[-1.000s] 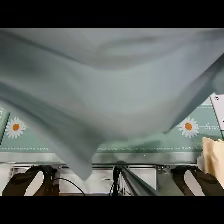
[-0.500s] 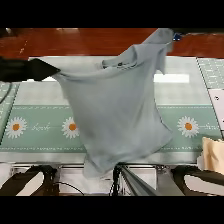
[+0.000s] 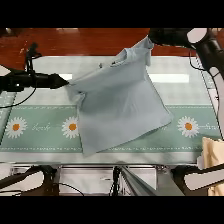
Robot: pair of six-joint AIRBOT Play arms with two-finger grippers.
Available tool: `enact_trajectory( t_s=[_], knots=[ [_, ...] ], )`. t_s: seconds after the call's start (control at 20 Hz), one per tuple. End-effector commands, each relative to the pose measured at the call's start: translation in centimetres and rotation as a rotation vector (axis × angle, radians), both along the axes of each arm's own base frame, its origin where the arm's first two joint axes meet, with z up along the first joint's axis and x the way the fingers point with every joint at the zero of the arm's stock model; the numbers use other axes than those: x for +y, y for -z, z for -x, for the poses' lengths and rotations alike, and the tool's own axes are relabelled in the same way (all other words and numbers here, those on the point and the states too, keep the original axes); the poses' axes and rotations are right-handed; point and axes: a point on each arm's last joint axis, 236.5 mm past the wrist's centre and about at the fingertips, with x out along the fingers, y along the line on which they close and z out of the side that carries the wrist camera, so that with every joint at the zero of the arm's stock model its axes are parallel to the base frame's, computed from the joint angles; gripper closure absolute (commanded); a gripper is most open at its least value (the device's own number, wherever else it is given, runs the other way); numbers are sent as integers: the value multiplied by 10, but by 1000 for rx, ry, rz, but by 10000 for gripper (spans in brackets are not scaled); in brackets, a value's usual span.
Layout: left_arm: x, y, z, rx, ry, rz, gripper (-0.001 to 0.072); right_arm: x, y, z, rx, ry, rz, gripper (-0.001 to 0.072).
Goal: Fold the shirts.
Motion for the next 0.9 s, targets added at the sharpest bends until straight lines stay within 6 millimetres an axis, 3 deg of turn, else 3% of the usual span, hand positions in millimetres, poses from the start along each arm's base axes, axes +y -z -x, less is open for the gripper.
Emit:
enact_trajectory(
  t_s=[0.0,0.1,0.2,0.25,0.3,0.4,0.45,0.5,0.55,0.65,0.85],
  knots=[
    [2,31,-2,59,12,-3,686,7,33,-1,71,-24,-5,659],
    [2,36,-2,71,13,-1,686,10,22,7,83,-38,-41,451],
    [1,36,-2,72,14,-1,686,-5,-13,23,42,-61,11,451],
    [1,36,-1,73,16,0,685,-28,-33,34,15,-56,93,451],
    [1,36,0,73,20,-1,685,-59,-48,48,10,-29,199,451],
    [1,36,0,74,22,0,685,-149,-55,97,146,86,447,450],
    [1,36,0,74,22,0,685,-198,-45,137,304,162,543,429],
    [1,36,0,71,24,-2,685,-234,-27,180,487,221,560,356],
    [1,36,0,69,27,-3,685,-245,-5,217,641,219,502,320],
    [1,36,0,70,27,-3,685,-236,38,266,796,142,318,288],
    [0,36,2,75,33,0,685,-188,92,314,815,100,-41,231]
  ],
)
